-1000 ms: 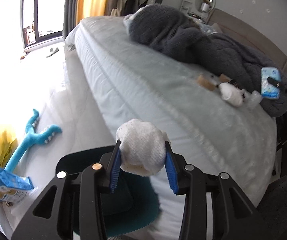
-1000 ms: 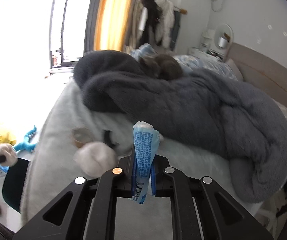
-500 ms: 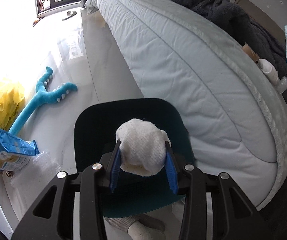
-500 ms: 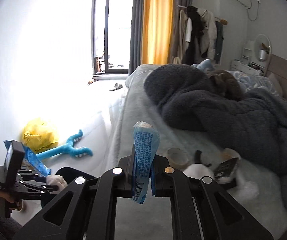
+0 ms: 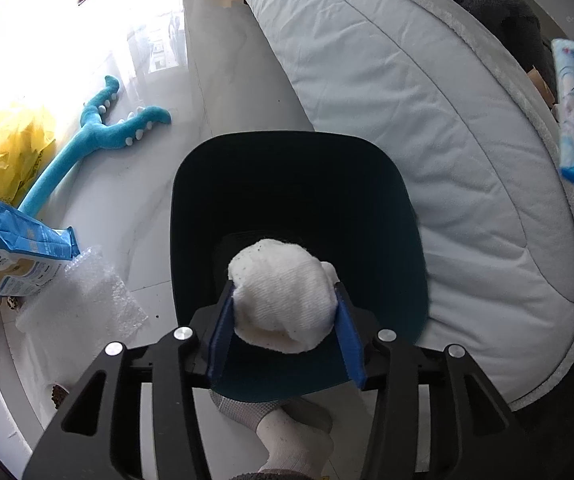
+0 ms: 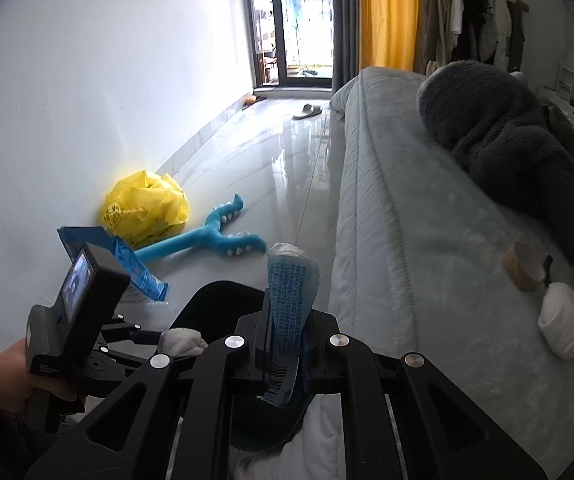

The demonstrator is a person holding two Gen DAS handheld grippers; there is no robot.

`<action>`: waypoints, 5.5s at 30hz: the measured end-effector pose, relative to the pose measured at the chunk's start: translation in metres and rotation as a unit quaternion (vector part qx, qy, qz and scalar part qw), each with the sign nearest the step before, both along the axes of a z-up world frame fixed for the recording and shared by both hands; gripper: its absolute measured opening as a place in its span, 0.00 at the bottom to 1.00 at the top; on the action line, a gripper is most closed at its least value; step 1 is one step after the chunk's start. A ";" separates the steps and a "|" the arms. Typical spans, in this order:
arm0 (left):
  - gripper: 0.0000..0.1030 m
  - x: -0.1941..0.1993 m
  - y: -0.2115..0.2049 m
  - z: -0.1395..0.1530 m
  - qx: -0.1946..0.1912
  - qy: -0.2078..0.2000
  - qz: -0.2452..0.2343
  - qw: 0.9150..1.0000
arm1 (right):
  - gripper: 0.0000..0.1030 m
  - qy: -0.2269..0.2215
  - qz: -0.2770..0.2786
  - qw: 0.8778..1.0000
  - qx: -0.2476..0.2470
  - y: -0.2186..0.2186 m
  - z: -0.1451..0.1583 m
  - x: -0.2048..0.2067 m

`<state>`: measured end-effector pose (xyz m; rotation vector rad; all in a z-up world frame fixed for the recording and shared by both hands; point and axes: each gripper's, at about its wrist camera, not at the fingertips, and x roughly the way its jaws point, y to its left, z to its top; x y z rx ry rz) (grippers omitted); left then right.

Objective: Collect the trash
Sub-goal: 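Carry both items over the black bin and open both tools to drop them, then move both tools back toward the remaining trash on the bed, then grasp the clear plastic bag with the right tool while the left tool grasps a tissue ball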

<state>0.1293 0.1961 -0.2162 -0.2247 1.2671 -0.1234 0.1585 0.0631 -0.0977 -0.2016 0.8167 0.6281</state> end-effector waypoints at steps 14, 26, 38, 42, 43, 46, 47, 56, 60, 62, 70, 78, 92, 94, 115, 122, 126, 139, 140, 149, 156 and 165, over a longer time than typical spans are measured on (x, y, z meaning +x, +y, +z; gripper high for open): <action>0.76 -0.020 0.036 0.047 -0.008 -0.078 0.044 0.996 | 0.11 0.121 -0.005 0.993 0.003 0.031 -0.060 0.023; 0.76 -0.039 0.052 0.104 0.030 -0.187 0.069 0.980 | 0.11 0.155 0.009 0.987 -0.047 0.067 -0.112 0.025; 0.65 -0.057 0.056 0.154 0.050 -0.268 0.079 0.959 | 0.13 0.178 0.016 0.979 -0.096 0.082 -0.151 0.023; 0.63 -0.063 0.059 0.166 0.050 -0.284 0.084 0.954 | 0.14 0.180 0.014 0.977 -0.112 0.086 -0.157 0.023; 0.63 -0.063 0.059 0.171 0.052 -0.291 0.085 0.952 | 0.20 0.181 0.013 0.977 -0.115 0.086 -0.158 0.023; 0.63 -0.066 0.058 0.184 0.047 -0.305 0.090 0.947 | 0.42 0.177 0.007 0.977 -0.118 0.084 -0.158 0.022; 0.63 -0.066 0.057 0.189 0.046 -0.309 0.091 0.946 | 0.42 0.178 0.007 0.977 -0.120 0.083 -0.157 0.022; 0.65 -0.066 0.035 0.223 0.032 -0.350 0.080 0.933 | 0.51 0.153 0.022 0.986 -0.071 0.077 -0.118 0.016; 0.71 -0.060 0.026 0.229 0.029 -0.354 0.075 0.932 | 0.57 0.125 0.036 0.991 -0.036 0.070 -0.087 0.011; 0.74 -0.057 0.021 0.233 0.023 -0.357 0.076 0.931 | 0.61 0.108 0.041 0.993 -0.021 0.064 -0.071 0.010; 0.84 -0.045 -0.011 0.243 0.012 -0.368 0.061 0.928 | 0.67 0.040 0.040 0.998 0.021 0.022 -0.021 0.012; 0.87 -0.026 -0.055 0.246 0.014 -0.372 0.033 0.928 | 0.71 -0.025 0.007 0.999 0.031 -0.042 0.013 0.018; 0.87 0.002 -0.130 0.236 0.009 -0.366 -0.024 0.930 | 0.73 -0.080 -0.081 0.993 0.033 -0.163 0.044 0.034; 0.87 0.006 -0.139 0.230 0.006 -0.363 -0.030 0.931 | 0.74 -0.084 -0.092 0.992 0.035 -0.177 0.046 0.036; 0.87 0.057 -0.229 0.171 -0.022 -0.309 -0.085 0.947 | 0.74 -0.084 -0.179 0.980 0.035 -0.297 0.037 0.056; 0.87 0.075 -0.256 0.150 -0.026 -0.281 -0.086 0.955 | 0.58 -0.058 -0.171 0.983 0.021 -0.309 0.020 0.062; 0.87 0.083 -0.270 0.139 -0.029 -0.270 -0.091 0.958 | 0.47 -0.049 -0.163 0.985 0.011 -0.312 0.012 0.065; 0.81 0.098 -0.303 0.114 -0.019 -0.244 -0.097 0.965 | 0.28 -0.041 -0.155 0.985 0.056 -0.339 0.013 0.062; 0.81 0.099 -0.305 0.112 -0.018 -0.242 -0.097 0.965 | 0.28 -0.042 -0.157 0.985 0.059 -0.343 0.015 0.061; 0.76 0.106 -0.319 0.102 -0.007 -0.235 -0.102 0.967 | 0.28 -0.048 -0.178 0.978 0.102 -0.372 0.030 0.053; 0.68 0.112 -0.323 0.099 0.009 -0.236 -0.112 0.965 | 0.28 -0.042 -0.177 0.978 0.105 -0.375 0.029 0.053; 0.45 0.113 -0.320 0.105 -0.001 -0.248 -0.115 0.962 | 0.28 -0.033 -0.177 0.979 0.099 -0.368 0.027 0.059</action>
